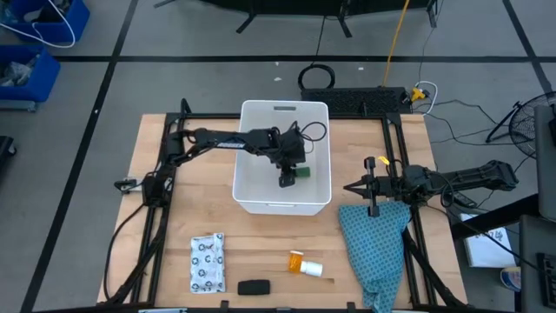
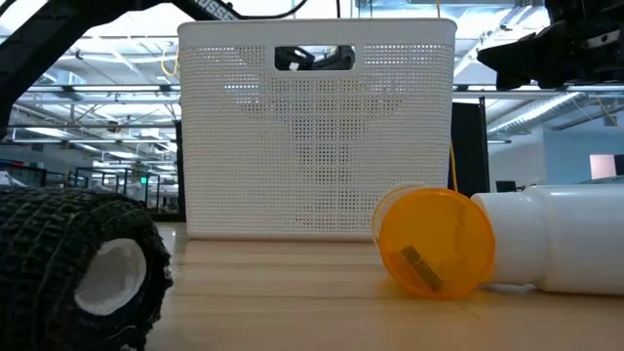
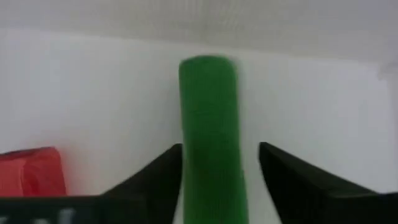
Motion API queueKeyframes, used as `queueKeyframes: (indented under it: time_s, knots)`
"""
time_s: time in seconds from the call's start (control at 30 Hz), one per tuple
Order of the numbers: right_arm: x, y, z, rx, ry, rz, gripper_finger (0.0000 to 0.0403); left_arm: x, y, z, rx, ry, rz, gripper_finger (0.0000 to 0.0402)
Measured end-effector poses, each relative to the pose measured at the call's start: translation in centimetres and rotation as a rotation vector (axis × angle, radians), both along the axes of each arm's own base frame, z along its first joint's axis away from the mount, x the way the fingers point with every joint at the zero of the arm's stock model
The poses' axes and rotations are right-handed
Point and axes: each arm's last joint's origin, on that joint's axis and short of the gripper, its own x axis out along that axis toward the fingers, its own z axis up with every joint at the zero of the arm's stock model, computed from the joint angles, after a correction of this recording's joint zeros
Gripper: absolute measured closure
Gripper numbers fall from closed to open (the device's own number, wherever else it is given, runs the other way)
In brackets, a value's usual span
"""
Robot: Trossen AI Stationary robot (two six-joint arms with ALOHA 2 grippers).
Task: Pick & place medical supplies in basket/bin
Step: Put the white medicine bottle into the basket
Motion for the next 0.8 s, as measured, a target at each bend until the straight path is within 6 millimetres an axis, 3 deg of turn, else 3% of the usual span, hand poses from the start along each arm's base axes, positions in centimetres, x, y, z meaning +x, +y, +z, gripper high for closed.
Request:
queueKeyframes:
  time_s: [0.13,0.27,0.43,0.53,0.6,0.7,0.8]
  knots:
    - [0.0,0.0,0.1,-0.01,-0.006,0.0,0.0403,-0.3,-0.4,2.4,0.039,-0.052,-0.005,0.0095]
    - [0.0,0.0,0.2,-0.009,-0.016,0.0,0.0403,-1.3,-1.2,6.2,0.134,-0.113,-0.014,0.0036]
    - [0.0,0.0,0.1,-0.007,-0.012,0.0,0.0403,-5.0,-3.1,13.1,0.232,-0.184,-0.02,0.0023]
    - [0.0,0.0,0.1,-0.006,-0.011,0.0,0.0403,-8.4,-5.1,17.3,0.27,-0.21,-0.034,0.0063]
    - [0.0,0.0,0.1,-0.002,-0.009,0.0,0.0403,-10.8,-6.5,18.8,0.283,-0.171,-0.039,0.0114]
    - [0.0,0.0,0.1,0.031,-0.005,0.002,0.0403,-13.9,-8.1,19.5,0.263,-0.164,-0.018,0.0218]
    - [0.0,0.0,0.0,0.066,0.0,0.003,0.0403,-16.7,-9.5,18.3,0.221,-0.199,0.001,0.0336]
